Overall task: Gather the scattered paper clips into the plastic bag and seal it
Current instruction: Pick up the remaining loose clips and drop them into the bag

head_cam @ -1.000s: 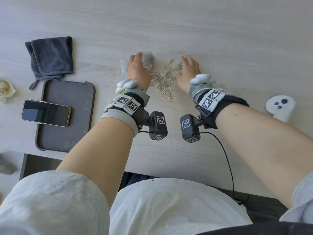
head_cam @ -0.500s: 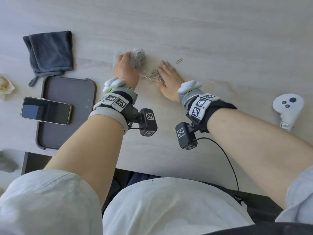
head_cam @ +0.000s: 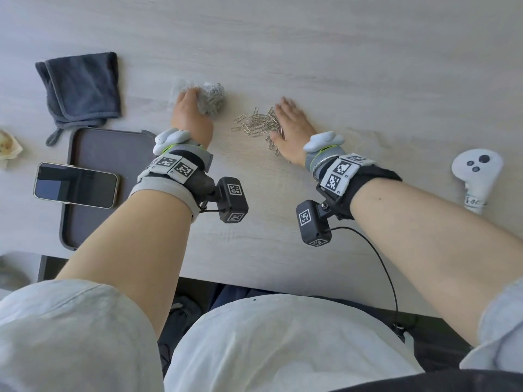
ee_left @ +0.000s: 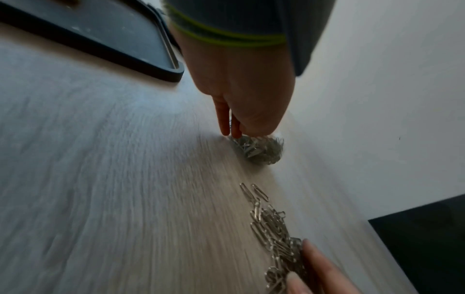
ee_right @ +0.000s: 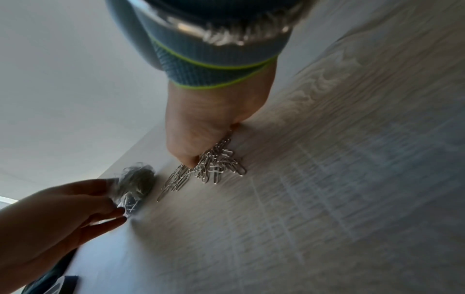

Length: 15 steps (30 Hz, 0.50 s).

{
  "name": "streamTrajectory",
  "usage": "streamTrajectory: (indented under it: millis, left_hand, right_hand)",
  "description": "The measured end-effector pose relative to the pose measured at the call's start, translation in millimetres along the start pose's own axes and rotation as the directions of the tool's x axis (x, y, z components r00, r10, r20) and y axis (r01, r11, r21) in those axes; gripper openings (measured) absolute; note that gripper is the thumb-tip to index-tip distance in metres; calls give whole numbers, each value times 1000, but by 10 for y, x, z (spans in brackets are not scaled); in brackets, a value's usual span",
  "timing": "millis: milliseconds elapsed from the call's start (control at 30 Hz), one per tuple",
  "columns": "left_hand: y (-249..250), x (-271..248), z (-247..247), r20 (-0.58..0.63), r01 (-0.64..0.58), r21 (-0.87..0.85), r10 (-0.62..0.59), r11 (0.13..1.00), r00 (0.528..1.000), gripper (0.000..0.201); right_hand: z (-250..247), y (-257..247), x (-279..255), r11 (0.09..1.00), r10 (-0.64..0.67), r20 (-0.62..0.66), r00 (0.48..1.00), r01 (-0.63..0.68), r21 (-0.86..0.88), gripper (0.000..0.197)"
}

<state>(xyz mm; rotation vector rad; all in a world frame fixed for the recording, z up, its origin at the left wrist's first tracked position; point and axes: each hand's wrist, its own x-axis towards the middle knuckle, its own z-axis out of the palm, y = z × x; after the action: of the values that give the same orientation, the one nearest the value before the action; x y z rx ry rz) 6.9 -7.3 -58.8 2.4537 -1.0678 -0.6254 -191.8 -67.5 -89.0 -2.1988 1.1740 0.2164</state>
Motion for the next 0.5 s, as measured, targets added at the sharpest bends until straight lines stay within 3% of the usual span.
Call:
streamTrajectory:
  millis: [100, 200, 300, 500]
  left_hand:
    - [54, -44, 21, -22, -48, -121, 46, 991, 999, 52]
    - [131, -75, 57, -48, -132, -177, 126, 975, 991, 45]
    - [194, -48, 91, -54, -167, -192, 160, 967, 986, 36]
    - [199, -13, 150, -50, -205, -197, 199, 959, 979, 30]
  right_hand:
    - [-4, 16, -104, 998, -14, -86, 996, 9, -56, 62]
    - [-64, 67, -210, 996, 91, -229, 969, -85, 36, 55]
    - [-72, 43, -261, 972, 153, -154, 976, -120, 204, 70]
    - [16, -115, -85, 982, 129, -117, 985, -111, 150, 95]
